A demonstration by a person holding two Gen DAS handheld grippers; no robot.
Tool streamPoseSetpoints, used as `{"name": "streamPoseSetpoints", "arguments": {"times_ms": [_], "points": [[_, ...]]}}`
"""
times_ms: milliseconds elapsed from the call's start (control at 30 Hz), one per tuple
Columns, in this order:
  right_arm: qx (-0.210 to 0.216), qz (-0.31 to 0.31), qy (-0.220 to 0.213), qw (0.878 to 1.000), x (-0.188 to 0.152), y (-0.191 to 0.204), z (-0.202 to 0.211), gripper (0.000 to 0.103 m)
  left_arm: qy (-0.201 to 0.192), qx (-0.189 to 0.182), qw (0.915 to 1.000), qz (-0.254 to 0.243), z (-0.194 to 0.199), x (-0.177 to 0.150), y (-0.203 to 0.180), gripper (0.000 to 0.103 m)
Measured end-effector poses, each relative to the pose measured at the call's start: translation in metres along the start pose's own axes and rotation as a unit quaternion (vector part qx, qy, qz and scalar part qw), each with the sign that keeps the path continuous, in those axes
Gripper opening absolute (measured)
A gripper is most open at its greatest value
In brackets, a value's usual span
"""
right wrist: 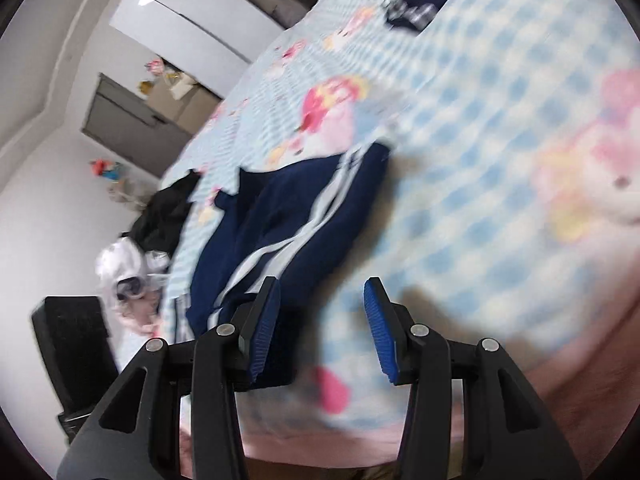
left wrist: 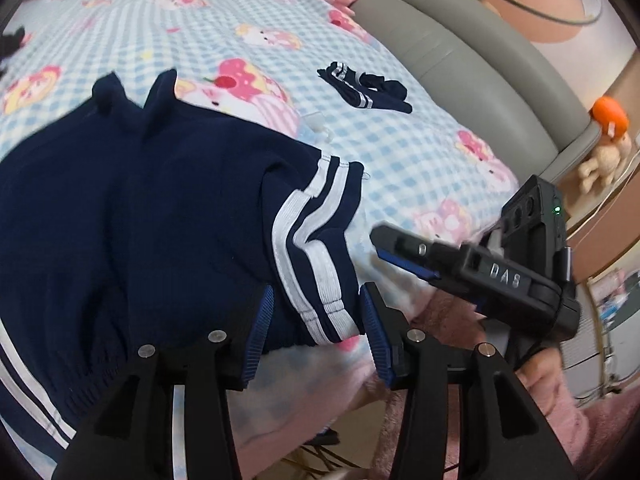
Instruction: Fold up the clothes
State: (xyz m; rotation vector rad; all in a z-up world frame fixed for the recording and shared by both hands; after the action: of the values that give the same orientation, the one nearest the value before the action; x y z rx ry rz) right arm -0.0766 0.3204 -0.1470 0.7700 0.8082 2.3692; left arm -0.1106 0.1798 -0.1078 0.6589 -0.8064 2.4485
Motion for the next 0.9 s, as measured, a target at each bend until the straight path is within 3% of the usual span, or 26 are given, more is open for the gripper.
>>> {"name": "streamPoseSetpoints", "arguments": {"times_ms": [67, 133, 167, 367, 433, 500, 600, 700, 900], "points": [[-0.021, 0.029, 0.032, 0.999, -0.005, 0.001, -0.006, 0.046, 0.002, 0.016, 0.9999, -0.007, -0.001, 0.003, -0.002, 0.047], [-0.002, 0.037, 0.068, 0.997, -0.016, 0.004, -0.017, 0.046, 0.002, 0.019, 0.9996, -0.021, 0.003, 0.005, -0.006, 0.05], [0.011, 0.041, 0.086, 0.995, -0.022, 0.008, -0.023, 0.046, 0.006, 0.015, 0.9996, -0.025, 0.004, 0.006, -0.007, 0.057], [0.047, 0.061, 0.099, 0.992, -0.016, 0.021, -0.035, 0.044, 0.029, -0.006, 0.9995, -0.007, -0.003, 0.01, 0.008, 0.057], [0.066, 0.043, 0.096, 0.992, -0.013, 0.022, -0.037, 0.044, 0.038, -0.006, 0.9992, -0.007, -0.008, 0.01, 0.011, 0.044], [0.057, 0.039, 0.092, 0.993, -0.016, 0.018, -0.036, 0.044, 0.055, 0.0, 0.9985, 0.001, -0.018, 0.009, 0.013, 0.029], [0.046, 0.033, 0.087, 0.995, -0.018, 0.014, -0.035, 0.044, 0.072, 0.015, 0.9973, 0.004, -0.024, 0.008, 0.016, 0.023], [0.04, 0.031, 0.085, 0.995, -0.019, 0.012, -0.033, 0.044, 0.036, 0.005, 0.9992, 0.018, -0.008, 0.015, 0.021, 0.021], [0.037, 0.056, 0.09, 0.994, -0.032, 0.026, -0.034, 0.045, -0.028, 0.025, 0.9978, 0.055, 0.033, 0.024, 0.04, 0.02]]}}
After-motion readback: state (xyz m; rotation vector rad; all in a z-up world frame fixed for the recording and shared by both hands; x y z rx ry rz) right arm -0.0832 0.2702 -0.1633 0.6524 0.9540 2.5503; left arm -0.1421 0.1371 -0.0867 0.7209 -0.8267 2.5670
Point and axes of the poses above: each gripper's, at about its wrist camera, not at the fingertips, and z roughly against the way its jaws point, y to its left, x to its top, the point moved 6 cm from there along -z, roughly the way its jaws point, and after that the axes turned 8 degrees about -z, right-handed, at the moved point
